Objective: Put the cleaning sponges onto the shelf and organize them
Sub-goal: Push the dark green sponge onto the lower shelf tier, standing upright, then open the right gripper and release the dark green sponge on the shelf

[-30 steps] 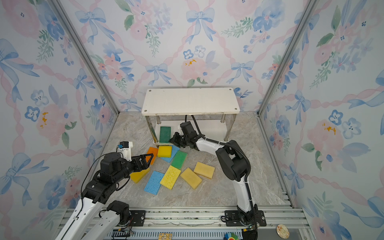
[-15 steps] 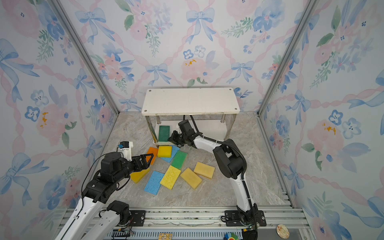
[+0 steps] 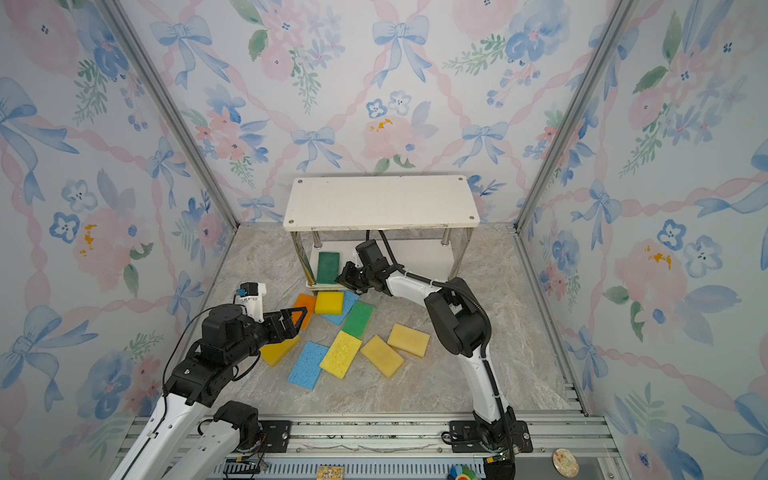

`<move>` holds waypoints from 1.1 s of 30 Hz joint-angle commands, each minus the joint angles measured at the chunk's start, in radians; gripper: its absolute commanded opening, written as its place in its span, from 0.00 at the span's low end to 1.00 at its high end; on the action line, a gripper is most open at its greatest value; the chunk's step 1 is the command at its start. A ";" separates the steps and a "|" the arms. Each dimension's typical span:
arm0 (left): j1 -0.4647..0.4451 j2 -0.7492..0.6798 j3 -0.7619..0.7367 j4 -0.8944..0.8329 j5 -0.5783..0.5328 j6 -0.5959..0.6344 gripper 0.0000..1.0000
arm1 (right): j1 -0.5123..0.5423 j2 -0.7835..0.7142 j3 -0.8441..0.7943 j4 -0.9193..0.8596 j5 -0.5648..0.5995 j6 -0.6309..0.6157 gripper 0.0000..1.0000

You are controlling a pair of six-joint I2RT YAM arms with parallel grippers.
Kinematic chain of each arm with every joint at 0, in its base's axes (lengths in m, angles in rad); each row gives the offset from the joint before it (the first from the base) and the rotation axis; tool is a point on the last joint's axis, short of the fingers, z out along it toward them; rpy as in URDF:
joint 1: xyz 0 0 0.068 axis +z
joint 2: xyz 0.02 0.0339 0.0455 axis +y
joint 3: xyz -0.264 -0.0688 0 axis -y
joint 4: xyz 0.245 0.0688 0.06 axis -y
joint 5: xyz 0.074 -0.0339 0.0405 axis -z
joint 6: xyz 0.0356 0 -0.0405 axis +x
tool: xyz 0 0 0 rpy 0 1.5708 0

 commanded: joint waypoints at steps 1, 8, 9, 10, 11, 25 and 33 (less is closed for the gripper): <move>0.001 0.001 -0.012 -0.008 -0.006 0.018 0.98 | -0.002 0.018 0.028 -0.029 0.011 -0.015 0.00; 0.001 0.001 -0.012 -0.008 -0.006 0.018 0.98 | -0.001 0.023 0.038 -0.033 0.007 -0.009 0.13; 0.001 0.001 -0.012 -0.008 -0.006 0.019 0.98 | 0.001 0.025 0.038 -0.033 0.008 -0.009 0.13; 0.002 0.001 -0.012 -0.008 -0.006 0.018 0.98 | 0.001 0.024 0.040 -0.033 0.007 -0.008 0.14; 0.003 0.001 -0.012 -0.008 -0.006 0.018 0.98 | 0.001 0.025 0.040 -0.034 0.007 -0.008 0.15; 0.004 -0.005 -0.012 -0.009 -0.004 0.018 0.98 | -0.002 0.003 0.034 -0.032 0.011 -0.004 0.31; 0.002 -0.009 -0.012 -0.008 -0.004 0.018 0.98 | -0.003 -0.049 -0.008 -0.029 0.021 -0.008 0.46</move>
